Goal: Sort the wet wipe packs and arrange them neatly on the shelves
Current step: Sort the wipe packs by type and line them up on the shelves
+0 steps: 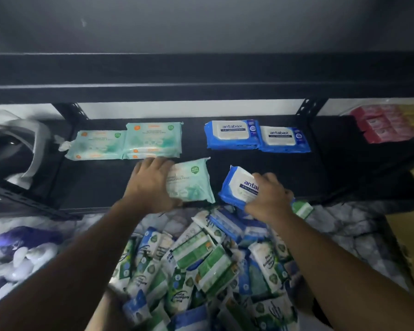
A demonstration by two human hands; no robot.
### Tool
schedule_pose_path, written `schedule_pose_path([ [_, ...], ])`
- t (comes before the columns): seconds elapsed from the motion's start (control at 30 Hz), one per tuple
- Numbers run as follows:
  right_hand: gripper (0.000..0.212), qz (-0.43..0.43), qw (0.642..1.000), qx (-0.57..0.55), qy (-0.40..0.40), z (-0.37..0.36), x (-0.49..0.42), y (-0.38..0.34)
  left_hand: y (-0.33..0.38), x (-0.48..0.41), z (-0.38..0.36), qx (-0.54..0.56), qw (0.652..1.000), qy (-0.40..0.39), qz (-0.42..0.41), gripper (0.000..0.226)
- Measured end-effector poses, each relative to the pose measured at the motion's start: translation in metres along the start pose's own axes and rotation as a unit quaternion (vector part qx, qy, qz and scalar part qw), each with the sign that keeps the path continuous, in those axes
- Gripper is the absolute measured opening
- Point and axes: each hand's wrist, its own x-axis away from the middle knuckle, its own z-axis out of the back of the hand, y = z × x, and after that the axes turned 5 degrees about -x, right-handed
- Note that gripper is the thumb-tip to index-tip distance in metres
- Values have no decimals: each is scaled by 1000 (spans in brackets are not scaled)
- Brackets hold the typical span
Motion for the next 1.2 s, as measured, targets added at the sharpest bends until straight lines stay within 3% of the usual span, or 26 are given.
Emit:
schedule_pose_path([
  [0.13, 82, 50, 999, 11, 12, 9, -51, -28, -42, -64, 22, -33, 999, 17, 31, 108],
  [0.27, 74, 75, 997, 15, 19, 18, -97, -54, -82, -126, 26, -58, 998, 14, 14, 85],
  [0.47, 73, 109, 993, 51, 24, 31, -157, -77, -94, -152, 1, -25, 998, -40, 30, 70],
  [0.67, 87, 124, 990, 66, 28, 46, -198, -90, -99, -153, -15, -3, 999, -19, 44, 92],
  [0.8, 86, 134, 986, 95, -1, 43, -210, -91, -108, -164, -14, 32, 998, -25, 55, 93],
  [1.2, 109, 111, 979, 170, -21, 22, -208, -79, -104, -161, -27, -45, 997, -10, 56, 96],
])
